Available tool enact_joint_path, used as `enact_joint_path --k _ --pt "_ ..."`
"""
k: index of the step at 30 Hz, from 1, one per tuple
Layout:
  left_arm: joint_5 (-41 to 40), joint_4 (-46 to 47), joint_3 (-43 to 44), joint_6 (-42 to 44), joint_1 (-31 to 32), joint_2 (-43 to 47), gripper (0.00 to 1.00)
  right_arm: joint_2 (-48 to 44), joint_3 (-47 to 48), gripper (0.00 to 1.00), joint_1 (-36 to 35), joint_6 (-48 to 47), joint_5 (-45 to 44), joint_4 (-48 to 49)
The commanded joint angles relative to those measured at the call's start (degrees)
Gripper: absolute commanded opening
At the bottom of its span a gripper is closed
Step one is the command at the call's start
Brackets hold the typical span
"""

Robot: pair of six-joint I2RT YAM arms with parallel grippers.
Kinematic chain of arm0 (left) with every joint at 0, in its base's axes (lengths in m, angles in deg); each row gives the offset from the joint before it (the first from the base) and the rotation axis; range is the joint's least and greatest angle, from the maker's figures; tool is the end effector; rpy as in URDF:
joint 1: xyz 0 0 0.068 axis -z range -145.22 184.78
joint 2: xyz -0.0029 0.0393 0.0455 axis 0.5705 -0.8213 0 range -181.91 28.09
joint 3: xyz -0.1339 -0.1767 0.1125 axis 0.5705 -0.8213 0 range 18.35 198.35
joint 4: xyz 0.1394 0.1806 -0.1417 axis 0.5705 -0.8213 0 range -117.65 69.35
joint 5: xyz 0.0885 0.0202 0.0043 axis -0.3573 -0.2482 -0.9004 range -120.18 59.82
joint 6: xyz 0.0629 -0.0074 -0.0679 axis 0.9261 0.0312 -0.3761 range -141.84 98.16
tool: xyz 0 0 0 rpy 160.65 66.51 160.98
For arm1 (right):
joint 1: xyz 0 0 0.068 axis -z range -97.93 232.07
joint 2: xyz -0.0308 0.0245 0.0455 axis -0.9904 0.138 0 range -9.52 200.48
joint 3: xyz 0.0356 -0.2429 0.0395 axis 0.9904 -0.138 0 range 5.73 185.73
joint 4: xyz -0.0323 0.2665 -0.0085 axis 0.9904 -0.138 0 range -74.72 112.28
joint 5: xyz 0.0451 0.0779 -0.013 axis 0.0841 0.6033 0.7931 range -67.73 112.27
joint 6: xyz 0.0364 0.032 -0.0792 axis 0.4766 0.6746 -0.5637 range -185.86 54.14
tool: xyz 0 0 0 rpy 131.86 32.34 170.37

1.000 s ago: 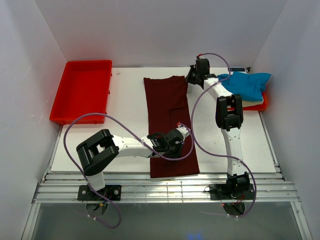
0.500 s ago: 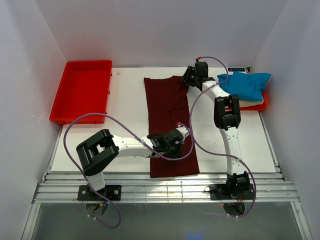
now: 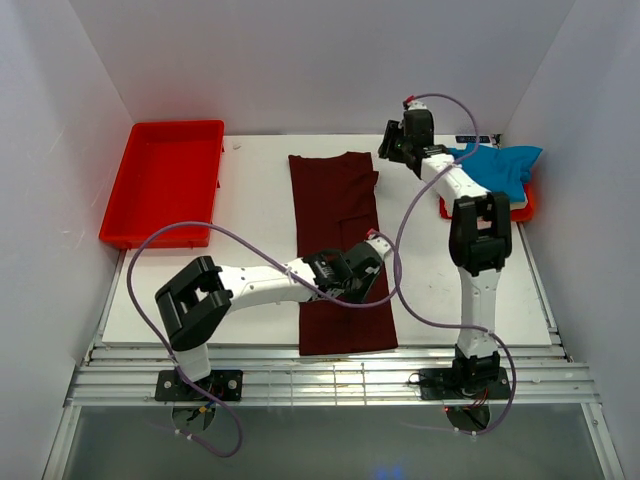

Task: Fold and stack the t-shirts
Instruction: Fold the tshirt

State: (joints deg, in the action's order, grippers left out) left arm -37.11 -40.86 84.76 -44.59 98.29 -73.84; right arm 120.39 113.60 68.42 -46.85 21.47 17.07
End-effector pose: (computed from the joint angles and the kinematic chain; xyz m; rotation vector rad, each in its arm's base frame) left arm 0.1868 -0.3518 0.1197 0.8571 2.4462 -0.4316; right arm 0.5543 0.1334 0.1856 0.1053 2.0609 0.3399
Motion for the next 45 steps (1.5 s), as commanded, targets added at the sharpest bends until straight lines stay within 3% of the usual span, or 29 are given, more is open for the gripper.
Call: enact_joint_path --k 1,4,6,10,16,21,31,45 --pt "-8.7 -5.0 7.5 1.7 -0.2 5.9 0.42 -14.0 -2.9 0.50 -1.8 -7.7 -6.5 -3.5" --pt "-11.3 -7.7 7.2 -1.1 -2.8 8.5 0.48 -20.3 -7.3 0.49 -4.6 -9.9 -9.1 -14.6" --pt "-10.8 -7.7 1.6 -4.3 -4.5 12.7 0.54 -24.1 -14.8 0.47 -6.4 -10.0 -10.4 -20.9" --pt "-4.9 -7.2 -11.0 -10.0 -11.5 21.5 0.58 -40.2 -34.4 0.47 -13.1 -5.5 -10.8 -22.5" --pt "1.1 -5.5 -26.8 -18.6 -12.4 35.7 0.60 -57.1 -53.6 0.47 -23.3 6.3 -8.9 -28.6" --pt "4.7 -3.9 -34.2 -23.4 -12.0 42.3 0.60 -64.5 -60.5 0.47 -29.2 12.7 -8.7 -33.4" --pt "11.8 2.2 -44.1 -28.3 -9.3 44.7 0.60 -71.7 -69.5 0.47 -35.7 22.9 -7.5 -38.0" --pt "14.5 8.5 -47.6 -30.9 -8.1 41.8 0.60 -71.4 -77.1 0.47 -38.4 27.1 -4.9 -33.8"
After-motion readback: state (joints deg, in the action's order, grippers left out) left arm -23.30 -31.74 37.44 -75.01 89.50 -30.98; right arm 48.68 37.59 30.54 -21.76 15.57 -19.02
